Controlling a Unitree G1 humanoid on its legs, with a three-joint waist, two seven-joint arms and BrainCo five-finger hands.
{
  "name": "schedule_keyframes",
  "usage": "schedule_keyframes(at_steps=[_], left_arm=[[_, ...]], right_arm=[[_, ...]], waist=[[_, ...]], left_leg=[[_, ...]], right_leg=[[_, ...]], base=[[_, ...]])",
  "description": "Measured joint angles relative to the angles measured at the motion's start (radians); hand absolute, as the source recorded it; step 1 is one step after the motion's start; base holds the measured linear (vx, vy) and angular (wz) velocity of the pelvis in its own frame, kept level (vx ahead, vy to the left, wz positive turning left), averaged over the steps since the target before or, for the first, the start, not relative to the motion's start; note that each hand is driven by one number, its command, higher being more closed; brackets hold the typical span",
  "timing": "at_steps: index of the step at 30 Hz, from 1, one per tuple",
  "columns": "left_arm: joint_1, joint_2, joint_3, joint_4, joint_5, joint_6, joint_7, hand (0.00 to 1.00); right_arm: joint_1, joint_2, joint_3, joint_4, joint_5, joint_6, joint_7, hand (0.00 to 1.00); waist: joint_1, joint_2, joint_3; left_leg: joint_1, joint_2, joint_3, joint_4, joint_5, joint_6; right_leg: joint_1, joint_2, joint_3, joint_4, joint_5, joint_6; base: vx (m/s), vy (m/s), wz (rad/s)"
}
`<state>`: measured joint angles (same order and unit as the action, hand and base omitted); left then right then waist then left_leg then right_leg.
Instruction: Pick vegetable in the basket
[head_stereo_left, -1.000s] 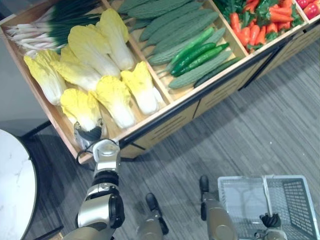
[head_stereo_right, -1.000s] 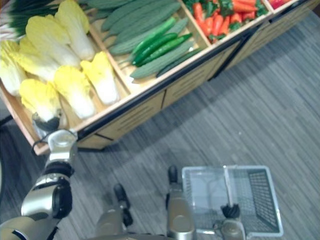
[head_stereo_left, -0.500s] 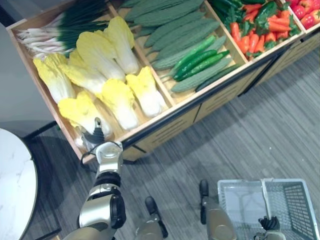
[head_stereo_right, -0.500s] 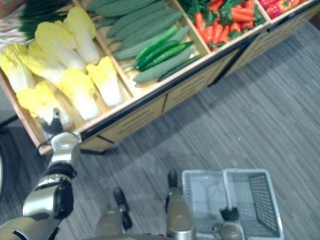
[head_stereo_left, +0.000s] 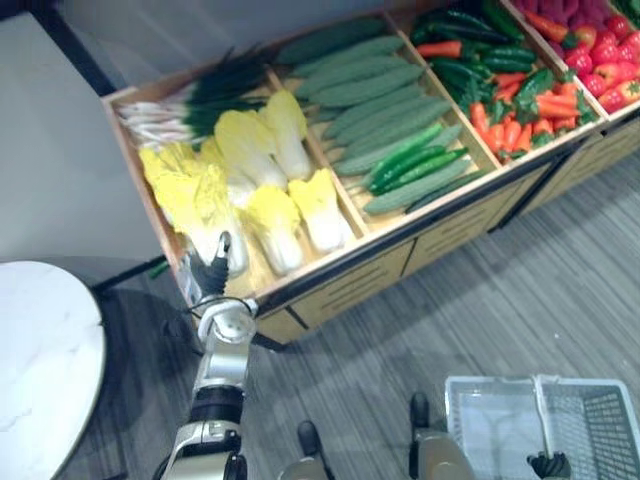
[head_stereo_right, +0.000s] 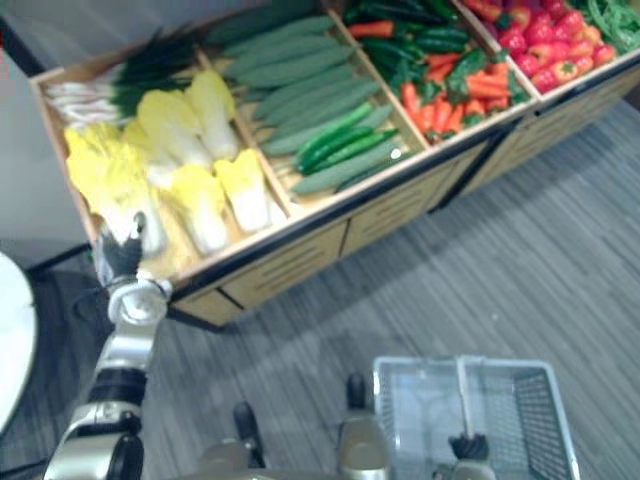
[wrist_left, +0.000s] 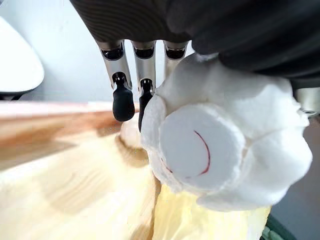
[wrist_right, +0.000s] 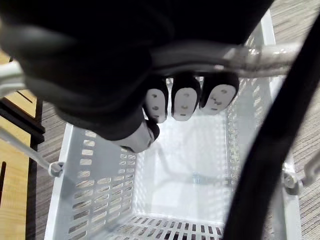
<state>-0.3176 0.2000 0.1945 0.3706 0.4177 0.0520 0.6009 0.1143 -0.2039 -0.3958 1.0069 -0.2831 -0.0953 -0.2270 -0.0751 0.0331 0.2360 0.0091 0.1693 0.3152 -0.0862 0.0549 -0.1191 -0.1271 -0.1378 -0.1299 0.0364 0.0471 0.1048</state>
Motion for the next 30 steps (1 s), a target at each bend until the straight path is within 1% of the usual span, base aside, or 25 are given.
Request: schedule_keyframes(at_steps=[2,4,6,8,10,12,14,15,17,18,19,20,21,22,24,26,30], left_arm=[[0.010,0.000,0.000,-0.037,0.007,0.000,-0.003,1.00],[0.010,0.000,-0.002,-0.060,0.039,0.000,-0.015,1.00],[0.011,0.000,-0.002,-0.086,0.039,0.000,-0.016,1.00],[0.014,0.000,-0.002,-0.125,0.069,0.001,-0.016,1.00],[0.033,0.001,-0.007,-0.198,0.087,0.000,-0.016,1.00],[0.052,0.015,-0.032,-0.245,0.112,-0.001,-0.018,1.00],[0.088,0.064,-0.092,-0.309,0.115,-0.018,-0.037,1.00],[0.125,0.102,-0.138,-0.388,0.115,-0.047,-0.064,1.00],[0.148,0.130,-0.176,-0.430,0.114,-0.082,-0.090,1.00],[0.164,0.161,-0.220,-0.461,0.107,-0.122,-0.122,1.00],[0.168,0.175,-0.242,-0.474,0.098,-0.142,-0.142,1.00],[0.167,0.202,-0.292,-0.490,0.089,-0.178,-0.177,1.00],[0.168,0.224,-0.331,-0.502,0.064,-0.206,-0.200,1.00],[0.167,0.251,-0.373,-0.515,0.036,-0.244,-0.239,1.00],[0.164,0.294,-0.447,-0.529,0.012,-0.292,-0.304,1.00],[0.158,0.325,-0.507,-0.535,-0.032,-0.329,-0.348,1.00],[0.106,0.376,-0.650,-0.572,-0.136,-0.341,-0.424,1.00]], right_arm=[[0.000,-0.006,0.000,0.000,-0.011,0.000,0.012,1.00],[0.006,-0.007,0.000,-0.001,-0.016,0.000,0.021,1.00],[0.015,-0.007,0.000,-0.001,-0.021,0.000,0.031,1.00],[0.023,-0.007,0.000,-0.001,-0.021,0.000,0.038,1.00],[0.028,-0.006,0.000,-0.001,-0.021,0.000,0.039,1.00],[0.031,-0.008,0.001,-0.001,-0.022,0.000,0.040,1.00],[0.035,-0.016,0.001,-0.006,-0.022,0.001,0.049,1.00],[0.031,-0.039,0.002,-0.017,-0.022,0.001,0.067,1.00],[0.023,-0.065,0.005,-0.027,-0.022,0.000,0.083,1.00],[0.015,-0.097,0.014,-0.048,-0.023,0.001,0.099,1.00],[0.010,-0.114,0.018,-0.063,-0.023,0.000,0.107,1.00],[-0.001,-0.157,0.042,-0.090,-0.026,0.000,0.115,1.00],[-0.012,-0.193,0.060,-0.109,-0.030,-0.003,0.124,1.00],[-0.032,-0.233,0.081,-0.139,-0.033,-0.005,0.135,1.00],[-0.057,-0.301,0.126,-0.193,-0.034,-0.020,0.155,1.00],[-0.069,-0.348,0.160,-0.238,-0.034,-0.029,0.176,1.00],[-0.083,-0.414,0.224,-0.325,-0.035,-0.037,0.199,1.00]], waist=[[0.001,0.002,-0.008],[0.000,0.001,-0.019],[0.000,0.000,-0.033],[-0.002,0.001,-0.040],[-0.001,0.001,-0.048],[-0.001,0.003,-0.054],[-0.001,0.004,-0.065],[0.004,0.002,-0.069],[0.005,0.003,-0.071],[0.006,0.004,-0.072],[0.005,0.004,-0.072],[0.002,0.005,-0.073],[0.000,0.007,-0.080],[-0.003,0.008,-0.084],[-0.006,0.013,-0.090],[-0.006,0.016,-0.095],[-0.004,0.015,-0.106]], left_leg=[[0.000,0.000,-0.001,-0.001,0.002,0.001],[0.000,-0.001,-0.002,-0.006,0.008,0.000],[-0.001,-0.001,-0.004,-0.007,0.008,-0.001],[0.002,-0.002,-0.008,-0.007,0.008,-0.001],[0.006,-0.002,-0.013,-0.008,0.008,0.000],[0.010,-0.002,-0.015,-0.008,0.008,-0.001],[0.014,-0.001,-0.005,-0.008,0.004,-0.002],[0.027,0.000,0.016,-0.008,-0.003,-0.005],[0.041,-0.001,0.037,-0.008,-0.009,-0.008],[0.058,-0.001,0.064,-0.008,-0.018,-0.011],[0.067,-0.002,0.078,-0.008,-0.022,-0.012],[0.083,-0.004,0.104,-0.008,-0.031,-0.012],[0.091,-0.005,0.132,-0.008,-0.039,-0.014],[0.101,-0.007,0.172,-0.008,-0.047,-0.017],[0.129,-0.008,0.232,-0.009,-0.063,-0.021],[0.157,-0.007,0.284,-0.013,-0.075,-0.026],[0.192,-0.003,0.362,-0.012,-0.091,-0.039]], right_leg=[[0.001,-0.001,-0.001,-0.001,-0.002,-0.003],[0.001,-0.001,-0.003,-0.002,-0.007,-0.003],[0.002,-0.002,-0.006,-0.002,-0.008,-0.002],[0.009,-0.002,-0.008,-0.006,-0.008,-0.002],[0.015,-0.002,-0.010,-0.012,-0.006,-0.001],[0.024,-0.001,-0.011,-0.020,0.002,0.003],[0.026,0.000,-0.004,-0.022,0.003,0.002],[0.026,0.003,0.021,-0.025,0.007,0.007],[0.026,0.006,0.041,-0.026,0.011,0.011],[0.026,0.009,0.068,-0.026,0.013,0.013],[0.026,0.012,0.083,-0.026,0.015,0.016],[0.024,0.016,0.111,-0.026,0.018,0.018],[0.014,0.020,0.140,-0.026,0.022,0.019],[0.007,0.027,0.178,-0.032,0.031,0.021],[0.001,0.040,0.235,-0.036,0.037,0.026],[-0.003,0.055,0.281,-0.033,0.040,0.029],[-0.007,0.067,0.336,-0.031,0.046,0.033]], base=[[-0.06,0.000,0.03],[-0.05,0.000,0.03],[-0.02,0.003,0.04],[0.01,0.003,0.04],[0.02,0.000,0.01],[0.05,0.001,0.01],[0.07,0.007,-0.13],[0.07,0.009,-0.32],[0.06,0.017,-0.41],[0.05,0.023,-0.48],[0.04,0.026,-0.65],[0.03,0.028,-0.67],[0.02,0.030,-0.93],[0.01,0.030,-0.91],[0.01,0.017,-0.89],[0.04,-0.004,-0.80],[0.03,-0.013,-0.47]])
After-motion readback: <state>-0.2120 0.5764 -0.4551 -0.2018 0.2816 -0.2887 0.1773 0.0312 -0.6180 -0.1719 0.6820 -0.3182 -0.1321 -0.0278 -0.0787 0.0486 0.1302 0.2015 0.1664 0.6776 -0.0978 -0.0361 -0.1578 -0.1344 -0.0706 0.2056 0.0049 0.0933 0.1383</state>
